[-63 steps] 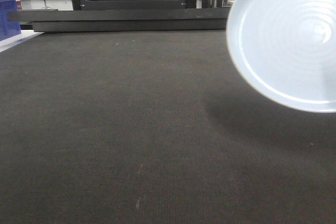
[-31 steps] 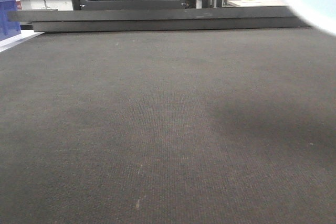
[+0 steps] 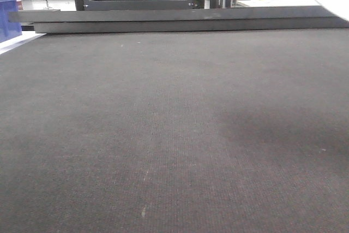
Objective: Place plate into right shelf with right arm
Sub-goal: 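Lift the white plate off the table with the right gripper, then drive the base away from the table holding the plate in the right gripper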
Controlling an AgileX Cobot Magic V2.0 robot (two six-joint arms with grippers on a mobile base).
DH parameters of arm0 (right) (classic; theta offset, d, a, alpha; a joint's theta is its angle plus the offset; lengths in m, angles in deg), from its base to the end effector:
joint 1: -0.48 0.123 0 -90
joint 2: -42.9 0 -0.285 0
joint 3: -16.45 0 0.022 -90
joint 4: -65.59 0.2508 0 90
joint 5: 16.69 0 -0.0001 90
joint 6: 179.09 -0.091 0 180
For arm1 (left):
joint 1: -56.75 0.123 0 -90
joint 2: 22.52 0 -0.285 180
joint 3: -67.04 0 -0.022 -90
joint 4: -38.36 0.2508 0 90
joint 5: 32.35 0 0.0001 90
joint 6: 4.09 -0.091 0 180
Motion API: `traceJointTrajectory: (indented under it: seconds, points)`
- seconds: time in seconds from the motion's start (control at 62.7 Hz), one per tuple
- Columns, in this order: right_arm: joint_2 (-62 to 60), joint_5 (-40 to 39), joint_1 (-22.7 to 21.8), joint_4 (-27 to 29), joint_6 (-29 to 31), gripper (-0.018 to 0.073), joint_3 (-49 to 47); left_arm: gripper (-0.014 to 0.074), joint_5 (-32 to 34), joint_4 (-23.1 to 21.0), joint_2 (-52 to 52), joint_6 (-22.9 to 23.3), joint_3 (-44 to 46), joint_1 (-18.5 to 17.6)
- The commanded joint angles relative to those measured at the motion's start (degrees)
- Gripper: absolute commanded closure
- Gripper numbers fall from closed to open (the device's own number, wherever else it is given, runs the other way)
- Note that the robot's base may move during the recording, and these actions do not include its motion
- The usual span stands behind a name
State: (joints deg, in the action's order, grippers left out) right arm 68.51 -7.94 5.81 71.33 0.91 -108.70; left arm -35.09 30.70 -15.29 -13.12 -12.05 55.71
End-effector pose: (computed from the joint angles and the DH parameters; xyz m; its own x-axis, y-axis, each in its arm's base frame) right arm 0.0772 0.0086 0.3107 0.0037 0.0996 -0.9950 -0.1089 0.9891 0.0986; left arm 0.0571 -0.0016 0.1984 0.0174 0.0237 -0.9996 0.0241 0.9994 0.0242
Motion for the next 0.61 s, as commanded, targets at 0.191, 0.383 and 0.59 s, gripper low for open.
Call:
traceJointTrajectory:
  seconds: [0.191, 0.383, 0.59]
  points:
    - [0.27, -5.23, -0.29, 0.29, 0.61, 0.0505, -1.55, 0.0724, 5.16, -0.47, -0.59, 0.4, -0.59, -0.11]
    - [0.27, -5.23, -0.29, 0.29, 0.61, 0.0505, -1.55, 0.0724, 5.16, -0.47, -0.59, 0.4, -0.59, -0.11]
    - [0.27, -5.23, -0.29, 0.29, 0.61, 0.0505, -1.55, 0.0724, 5.16, -0.47, -0.59, 0.4, -0.59, -0.11]
